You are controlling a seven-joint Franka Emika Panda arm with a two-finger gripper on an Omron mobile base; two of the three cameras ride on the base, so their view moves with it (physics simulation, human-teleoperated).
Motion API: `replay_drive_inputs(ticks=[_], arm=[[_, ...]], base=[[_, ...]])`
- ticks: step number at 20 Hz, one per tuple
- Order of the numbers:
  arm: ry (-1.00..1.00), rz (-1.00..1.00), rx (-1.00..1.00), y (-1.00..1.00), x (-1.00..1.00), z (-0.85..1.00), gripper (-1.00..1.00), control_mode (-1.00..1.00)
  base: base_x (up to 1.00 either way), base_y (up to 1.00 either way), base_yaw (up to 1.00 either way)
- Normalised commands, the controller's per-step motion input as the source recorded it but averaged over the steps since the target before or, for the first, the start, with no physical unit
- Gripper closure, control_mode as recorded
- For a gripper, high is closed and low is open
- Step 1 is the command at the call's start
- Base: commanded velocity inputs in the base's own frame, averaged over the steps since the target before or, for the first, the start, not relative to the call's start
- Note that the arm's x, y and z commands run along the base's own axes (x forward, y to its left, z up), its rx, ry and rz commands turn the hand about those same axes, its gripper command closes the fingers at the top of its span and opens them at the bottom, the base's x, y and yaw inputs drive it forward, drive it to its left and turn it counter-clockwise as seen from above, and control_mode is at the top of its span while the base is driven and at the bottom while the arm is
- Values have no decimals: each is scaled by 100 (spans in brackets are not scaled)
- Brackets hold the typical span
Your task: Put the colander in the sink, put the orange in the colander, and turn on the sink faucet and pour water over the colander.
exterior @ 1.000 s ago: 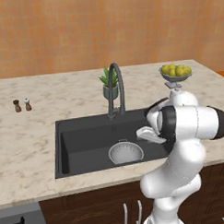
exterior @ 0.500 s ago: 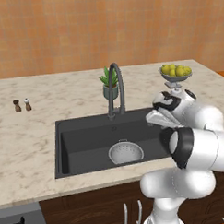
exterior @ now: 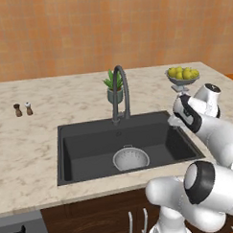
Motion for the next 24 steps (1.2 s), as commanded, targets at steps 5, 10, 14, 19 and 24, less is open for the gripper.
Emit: replay_drive_inputs(ticks=[5, 10, 14, 19, 24], arm=[[19, -28, -16, -53, -21, 26, -100, -100], [35, -32, 0, -83, -5, 9, -100, -100], [16, -18, 0, -83, -7, 0, -100, -100], [1, -8, 0, -53, -4, -19, -100, -100], [-1, 0, 0, -19, 0, -42, -100, -100]], base=[[0, 0, 0], [0, 0, 0], [0, 0, 0], [0, 0, 0], [0, 0, 0]])
